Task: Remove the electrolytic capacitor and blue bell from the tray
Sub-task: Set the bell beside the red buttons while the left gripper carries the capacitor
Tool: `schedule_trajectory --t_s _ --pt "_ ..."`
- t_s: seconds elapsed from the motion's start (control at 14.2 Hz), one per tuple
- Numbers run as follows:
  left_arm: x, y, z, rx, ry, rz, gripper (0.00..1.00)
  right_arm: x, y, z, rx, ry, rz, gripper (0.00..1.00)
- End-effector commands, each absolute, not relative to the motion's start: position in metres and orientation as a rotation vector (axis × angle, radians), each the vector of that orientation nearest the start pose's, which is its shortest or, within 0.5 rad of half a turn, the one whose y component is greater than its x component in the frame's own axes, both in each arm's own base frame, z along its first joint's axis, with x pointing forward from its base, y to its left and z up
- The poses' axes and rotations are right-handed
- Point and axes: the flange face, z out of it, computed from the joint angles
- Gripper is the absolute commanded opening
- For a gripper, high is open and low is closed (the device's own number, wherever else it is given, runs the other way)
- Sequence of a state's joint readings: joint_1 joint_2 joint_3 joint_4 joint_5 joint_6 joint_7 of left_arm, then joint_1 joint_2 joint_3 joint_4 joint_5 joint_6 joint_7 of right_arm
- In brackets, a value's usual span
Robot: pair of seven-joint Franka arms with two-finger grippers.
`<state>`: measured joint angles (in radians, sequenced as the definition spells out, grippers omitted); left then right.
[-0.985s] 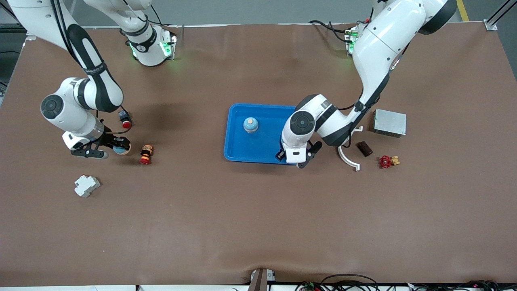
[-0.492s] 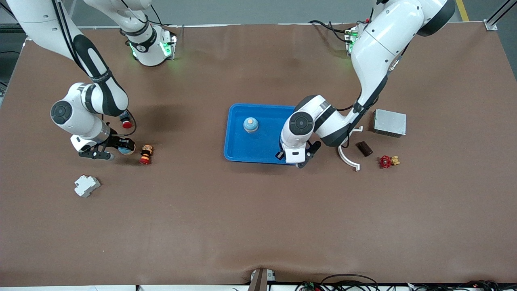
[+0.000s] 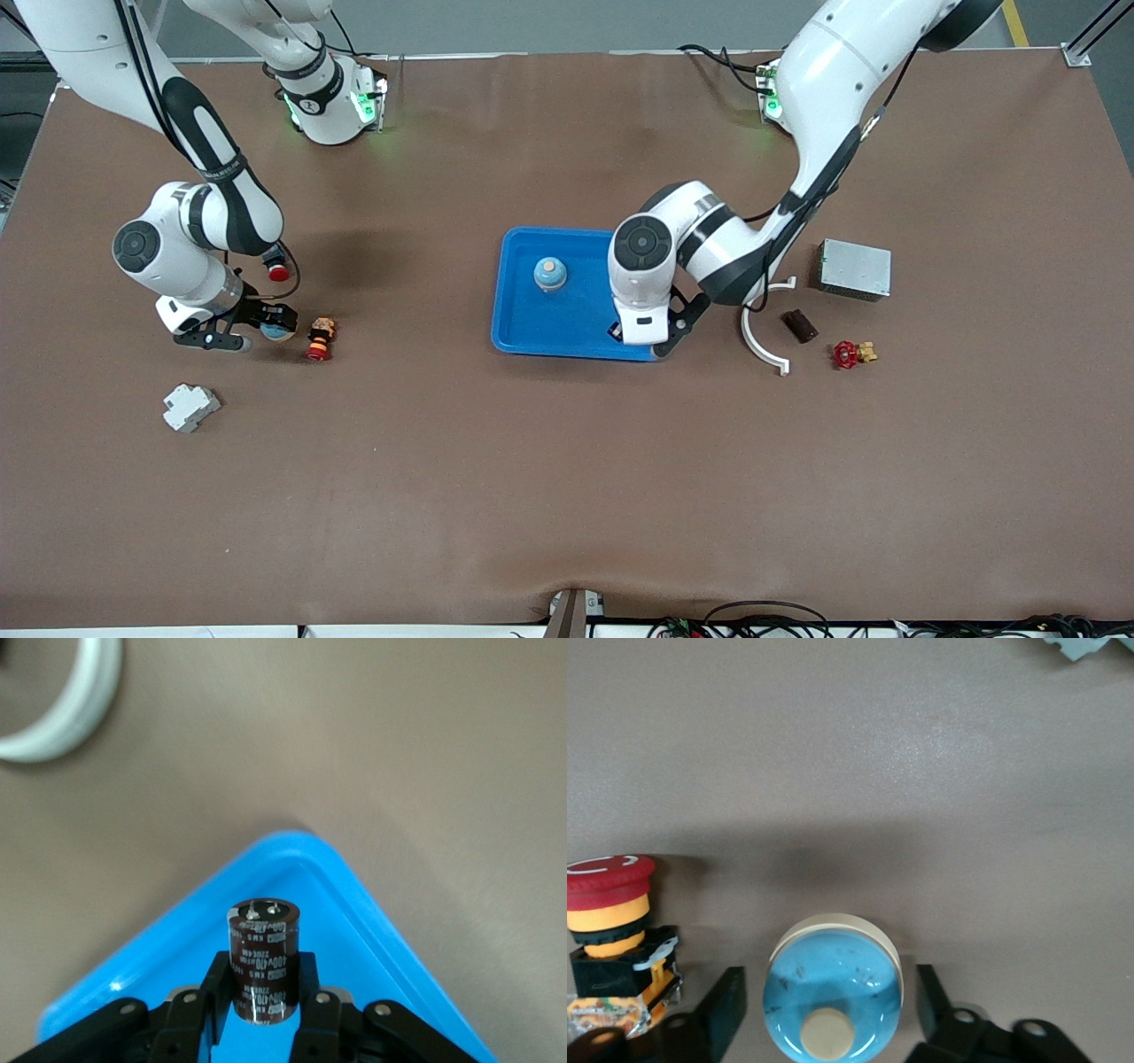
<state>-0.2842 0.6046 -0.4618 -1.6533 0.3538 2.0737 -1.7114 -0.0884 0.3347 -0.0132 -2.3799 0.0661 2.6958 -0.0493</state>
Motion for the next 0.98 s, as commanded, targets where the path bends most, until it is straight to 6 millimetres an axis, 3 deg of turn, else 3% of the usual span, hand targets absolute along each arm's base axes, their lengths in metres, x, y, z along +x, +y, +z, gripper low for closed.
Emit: schedule_trajectory --t_s 0.0,0.14,0.42,0.56,0.7,0.91 --pt "0.541 -0.371 0.313 -2.732 -1.202 -0.062 0.00 0.498 -0.052 0.181 -3.092 0.189 0.009 1.00" --pt "0.557 -0.343 0.329 -2.750 -1.154 -0.062 0.00 0.504 -0.041 0.194 -3.095 0.145 -0.014 1.00" --pt "0.578 -0.292 0.358 -2.747 -1.138 -0.055 0.00 0.534 0.008 0.258 -3.087 -0.002 0.064 1.00" --pt "0.592 -0.238 0.361 -2.677 -1.265 0.024 0.00 0.554 0.025 0.288 -3.081 -0.019 0.116 1.00" --pt "0.598 -0.213 0.358 -2.671 -1.301 0.074 0.00 0.567 0.048 0.312 -3.082 0.079 0.121 1.00" --pt "0.607 -0.138 0.337 -2.635 -1.328 0.119 0.00 0.573 0.117 0.334 -3.073 0.280 0.075 1.00"
